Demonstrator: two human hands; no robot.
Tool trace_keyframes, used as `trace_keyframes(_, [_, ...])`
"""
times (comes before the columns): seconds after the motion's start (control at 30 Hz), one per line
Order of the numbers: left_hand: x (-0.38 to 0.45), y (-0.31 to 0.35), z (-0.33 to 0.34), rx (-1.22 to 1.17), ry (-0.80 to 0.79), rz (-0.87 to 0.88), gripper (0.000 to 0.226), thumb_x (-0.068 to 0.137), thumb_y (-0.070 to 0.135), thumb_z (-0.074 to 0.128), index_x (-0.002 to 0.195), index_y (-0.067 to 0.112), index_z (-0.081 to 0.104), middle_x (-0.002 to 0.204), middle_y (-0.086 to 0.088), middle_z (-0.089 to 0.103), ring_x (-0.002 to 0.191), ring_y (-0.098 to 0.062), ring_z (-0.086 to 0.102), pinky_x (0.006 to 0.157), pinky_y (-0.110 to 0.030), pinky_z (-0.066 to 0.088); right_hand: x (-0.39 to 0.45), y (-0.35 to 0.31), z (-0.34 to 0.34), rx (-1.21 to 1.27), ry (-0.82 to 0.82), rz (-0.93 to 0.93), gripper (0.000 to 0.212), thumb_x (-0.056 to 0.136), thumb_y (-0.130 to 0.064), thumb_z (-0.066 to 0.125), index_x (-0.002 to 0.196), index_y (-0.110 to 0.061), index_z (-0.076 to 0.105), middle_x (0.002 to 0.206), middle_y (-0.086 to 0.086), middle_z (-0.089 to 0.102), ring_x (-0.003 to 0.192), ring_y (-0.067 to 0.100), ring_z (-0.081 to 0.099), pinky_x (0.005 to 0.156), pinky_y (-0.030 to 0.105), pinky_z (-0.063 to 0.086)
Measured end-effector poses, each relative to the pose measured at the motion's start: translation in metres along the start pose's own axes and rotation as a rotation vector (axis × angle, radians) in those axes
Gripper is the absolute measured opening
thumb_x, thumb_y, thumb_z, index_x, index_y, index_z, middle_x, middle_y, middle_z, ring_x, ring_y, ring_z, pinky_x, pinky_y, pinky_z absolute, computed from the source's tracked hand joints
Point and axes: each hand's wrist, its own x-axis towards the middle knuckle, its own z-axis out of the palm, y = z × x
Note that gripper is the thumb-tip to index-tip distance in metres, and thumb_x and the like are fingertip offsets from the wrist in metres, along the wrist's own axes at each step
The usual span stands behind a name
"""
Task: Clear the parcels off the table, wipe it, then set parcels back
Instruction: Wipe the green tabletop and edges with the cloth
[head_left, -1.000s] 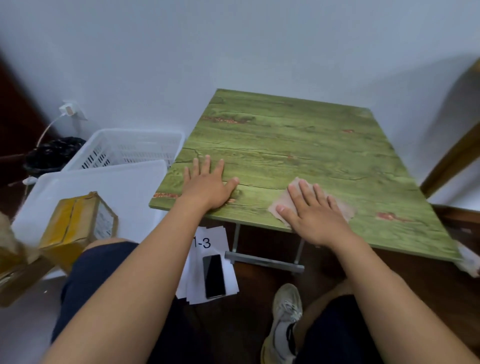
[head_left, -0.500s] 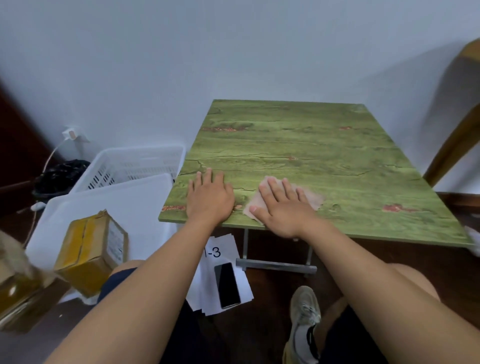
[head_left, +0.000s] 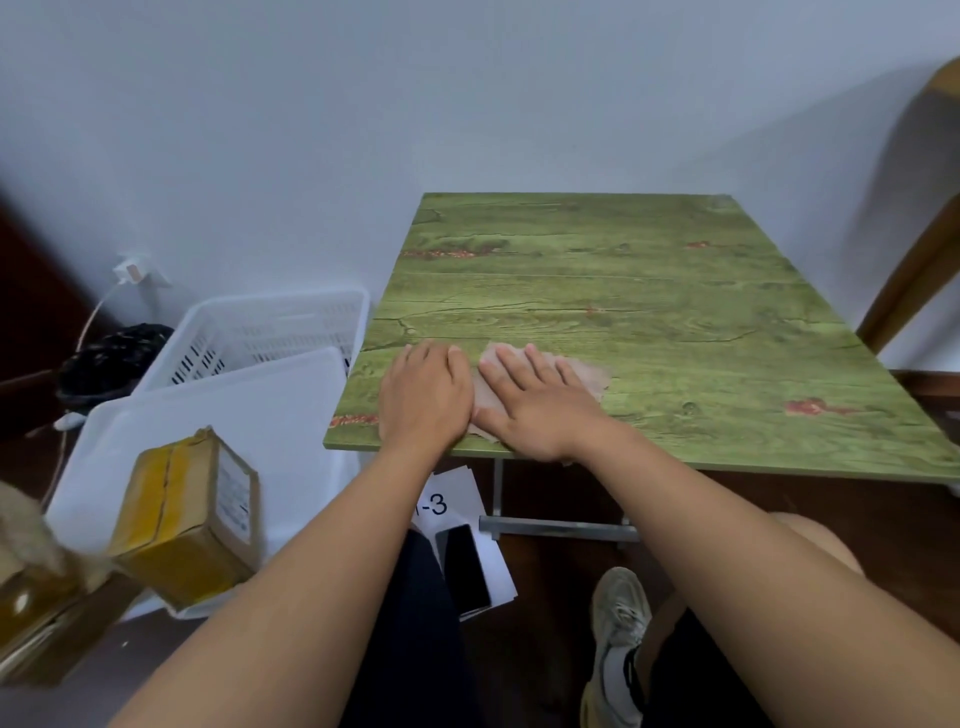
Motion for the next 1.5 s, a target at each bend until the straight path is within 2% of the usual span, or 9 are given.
trace_keyframes(0.1, [-0.003,0.002,-0.003,-0.072,0.042,-0.026,0.037,0.101,0.026,0.026,0.084,0.011,0.055,0.093,-0.007,0.062,0.092,-0.025,0.053,0.089,-0.042,0.042,-0.003,0.007,0.000,-0.012,0.001,0.005,0.074,0.094,-0.071,0.016,0.155,-0.036,-0.008,0.162,-0.009,-0.021,0.149,0.019,-0.020,0.121,0.045,-0.009])
trace_keyframes(0.2, [-0.006,0.003,-0.006,-0.143,0.127,-0.082,0.035,0.101,0.026,0.029,0.074,0.013,0.048,0.079,-0.002,0.053,0.079,-0.023,0.050,0.074,-0.038,0.038,-0.005,0.012,0.001,-0.022,0.003,0.021,0.074,0.095,-0.071,0.016,0.155,-0.037,-0.008,0.162,-0.009,-0.021,0.149,0.018,-0.020,0.120,0.044,-0.010])
trace_keyframes(0.4, [-0.004,-0.002,-0.006,-0.111,0.140,-0.082,0.037,0.099,0.025,0.029,0.069,0.013,0.046,0.073,-0.001,0.051,0.076,-0.024,0.050,0.072,-0.037,0.038,-0.004,0.014,-0.001,-0.019,0.002,0.023,0.074,0.095,-0.070,0.017,0.156,-0.037,-0.008,0.162,-0.010,-0.021,0.149,0.017,-0.020,0.119,0.043,-0.009])
trace_keyframes(0.6, [-0.003,-0.006,-0.002,0.045,-0.024,0.070,0.032,0.096,0.031,0.030,0.091,0.018,0.058,0.098,0.003,0.062,0.095,-0.018,0.053,0.087,-0.036,0.040,-0.010,0.046,-0.006,-0.026,0.025,0.107,0.073,0.095,-0.070,0.015,0.156,-0.037,-0.007,0.163,-0.010,-0.018,0.150,0.017,-0.016,0.120,0.043,-0.006])
trace_keyframes(0.67, [-0.001,-0.008,-0.002,0.100,-0.073,0.086,0.037,0.096,0.034,0.032,0.110,0.019,0.064,0.118,0.003,0.064,0.111,-0.018,0.053,0.097,-0.039,0.038,-0.014,0.056,-0.006,-0.018,0.033,0.138,0.073,0.095,-0.070,0.016,0.156,-0.037,-0.007,0.163,-0.010,-0.018,0.150,0.018,-0.015,0.120,0.044,-0.006])
trace_keyframes(0.77, [0.000,-0.007,-0.002,0.145,-0.114,0.081,0.043,0.097,0.036,0.036,0.132,0.020,0.055,0.138,0.003,0.054,0.128,-0.018,0.045,0.108,-0.040,0.032,-0.022,0.074,-0.006,-0.004,0.039,0.184,0.074,0.094,-0.071,0.015,0.156,-0.037,-0.006,0.163,-0.010,-0.017,0.151,0.018,-0.014,0.120,0.045,-0.005])
trace_keyframes(1.1, [0.003,-0.010,0.003,0.238,-0.133,0.095,0.058,0.096,0.065,0.030,0.139,0.030,0.047,0.143,0.001,0.049,0.130,-0.025,0.043,0.106,-0.044,0.035,-0.072,0.144,-0.012,0.038,0.057,0.403,0.072,0.096,-0.068,0.017,0.156,-0.036,-0.004,0.164,-0.009,-0.015,0.151,0.019,-0.011,0.120,0.046,-0.002])
trace_keyframes(1.33, [0.001,-0.006,0.000,0.290,-0.206,0.097,0.048,0.100,0.057,0.030,0.145,0.045,0.036,0.151,-0.003,0.039,0.137,-0.028,0.033,0.111,-0.047,0.028,-0.104,0.174,-0.010,0.065,0.062,0.532,0.073,0.094,-0.071,0.016,0.156,-0.037,-0.005,0.164,-0.008,-0.015,0.151,0.021,-0.012,0.120,0.047,-0.002])
trace_keyframes(1.5, [0.002,0.007,-0.001,0.273,-0.259,0.197,0.041,0.105,0.037,0.035,0.144,0.048,0.038,0.163,0.001,0.015,0.148,-0.028,0.016,0.118,-0.048,0.014,-0.104,0.162,-0.007,0.084,0.088,0.597,0.071,0.097,-0.066,0.015,0.157,-0.033,-0.005,0.164,-0.004,-0.016,0.151,0.026,-0.013,0.120,0.049,-0.003])
